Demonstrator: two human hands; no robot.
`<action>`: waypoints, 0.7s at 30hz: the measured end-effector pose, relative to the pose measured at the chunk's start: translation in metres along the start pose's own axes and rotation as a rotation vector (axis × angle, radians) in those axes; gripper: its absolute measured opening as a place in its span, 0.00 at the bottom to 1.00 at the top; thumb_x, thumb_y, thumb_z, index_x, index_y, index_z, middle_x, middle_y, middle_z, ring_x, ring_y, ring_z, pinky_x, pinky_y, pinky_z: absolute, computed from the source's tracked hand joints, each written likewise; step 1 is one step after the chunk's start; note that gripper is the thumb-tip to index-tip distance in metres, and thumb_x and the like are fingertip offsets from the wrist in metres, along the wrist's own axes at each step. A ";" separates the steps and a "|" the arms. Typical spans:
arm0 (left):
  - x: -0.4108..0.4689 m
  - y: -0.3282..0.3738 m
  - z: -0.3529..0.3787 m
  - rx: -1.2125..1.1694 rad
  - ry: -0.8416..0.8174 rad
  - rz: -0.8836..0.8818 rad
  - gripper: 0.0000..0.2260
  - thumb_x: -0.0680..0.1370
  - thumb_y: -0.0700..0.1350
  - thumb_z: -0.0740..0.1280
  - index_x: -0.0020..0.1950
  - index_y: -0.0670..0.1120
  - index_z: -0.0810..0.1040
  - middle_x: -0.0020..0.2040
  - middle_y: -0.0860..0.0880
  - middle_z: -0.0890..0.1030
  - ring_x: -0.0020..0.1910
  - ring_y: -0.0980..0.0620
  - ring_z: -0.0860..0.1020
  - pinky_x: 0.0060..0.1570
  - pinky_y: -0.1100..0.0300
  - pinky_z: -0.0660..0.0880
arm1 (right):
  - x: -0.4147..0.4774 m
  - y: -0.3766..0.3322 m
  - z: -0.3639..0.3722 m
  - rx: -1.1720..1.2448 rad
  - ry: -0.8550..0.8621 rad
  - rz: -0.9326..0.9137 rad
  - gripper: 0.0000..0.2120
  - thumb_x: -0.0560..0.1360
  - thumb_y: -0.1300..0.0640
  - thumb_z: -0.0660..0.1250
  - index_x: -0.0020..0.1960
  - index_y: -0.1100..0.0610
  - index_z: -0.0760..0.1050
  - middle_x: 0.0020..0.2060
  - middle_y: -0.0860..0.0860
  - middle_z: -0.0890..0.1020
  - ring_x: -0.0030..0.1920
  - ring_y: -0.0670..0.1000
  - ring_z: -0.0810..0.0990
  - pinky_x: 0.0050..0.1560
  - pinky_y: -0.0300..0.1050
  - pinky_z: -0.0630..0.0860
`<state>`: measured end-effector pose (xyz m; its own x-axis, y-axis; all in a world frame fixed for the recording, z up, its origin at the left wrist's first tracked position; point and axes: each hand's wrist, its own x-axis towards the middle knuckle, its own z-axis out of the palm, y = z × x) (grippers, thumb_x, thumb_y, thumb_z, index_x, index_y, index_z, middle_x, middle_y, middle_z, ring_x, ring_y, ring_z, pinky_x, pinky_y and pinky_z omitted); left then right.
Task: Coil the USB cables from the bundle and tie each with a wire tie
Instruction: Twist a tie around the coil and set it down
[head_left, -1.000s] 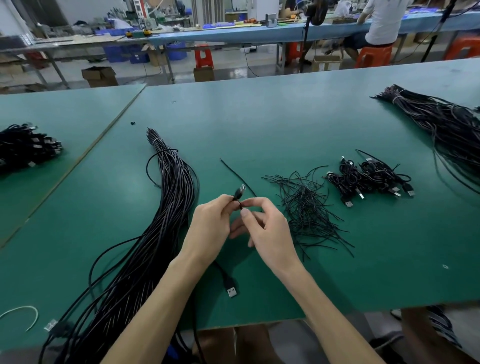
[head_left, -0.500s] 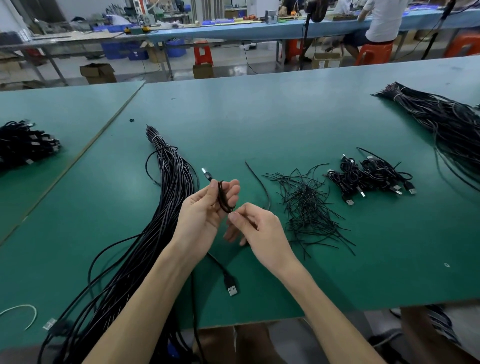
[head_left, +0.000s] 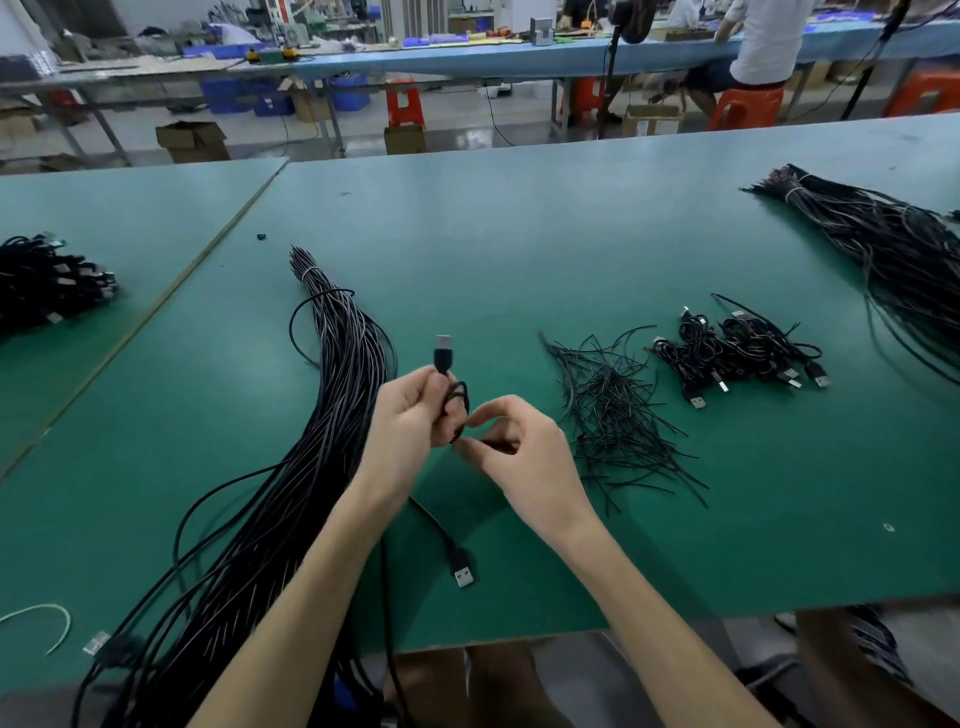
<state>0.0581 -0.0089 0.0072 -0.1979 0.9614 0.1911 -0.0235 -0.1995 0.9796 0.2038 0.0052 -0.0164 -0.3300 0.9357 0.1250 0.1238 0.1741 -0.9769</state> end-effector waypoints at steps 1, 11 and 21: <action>-0.002 -0.002 0.003 0.098 -0.013 0.051 0.15 0.86 0.40 0.57 0.39 0.43 0.70 0.31 0.56 0.72 0.29 0.58 0.67 0.31 0.67 0.64 | 0.000 0.000 0.000 0.001 0.012 0.017 0.10 0.74 0.53 0.78 0.51 0.51 0.78 0.36 0.51 0.84 0.33 0.43 0.77 0.37 0.38 0.73; -0.003 -0.011 -0.004 1.007 0.063 0.281 0.14 0.78 0.31 0.64 0.40 0.47 0.65 0.37 0.56 0.75 0.35 0.50 0.73 0.35 0.56 0.67 | 0.002 0.006 -0.001 -0.007 0.129 -0.023 0.05 0.78 0.56 0.73 0.50 0.50 0.78 0.40 0.45 0.86 0.43 0.45 0.84 0.45 0.39 0.80; -0.009 -0.008 0.003 0.915 -0.013 0.415 0.04 0.81 0.35 0.69 0.50 0.42 0.83 0.47 0.54 0.87 0.45 0.53 0.85 0.46 0.51 0.81 | -0.001 0.003 -0.003 0.101 0.252 -0.167 0.10 0.83 0.64 0.64 0.55 0.49 0.75 0.44 0.46 0.84 0.45 0.47 0.83 0.48 0.38 0.78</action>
<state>0.0633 -0.0153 -0.0024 -0.0082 0.8518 0.5238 0.8083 -0.3028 0.5050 0.2076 0.0062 -0.0191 -0.0937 0.9456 0.3116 -0.0098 0.3121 -0.9500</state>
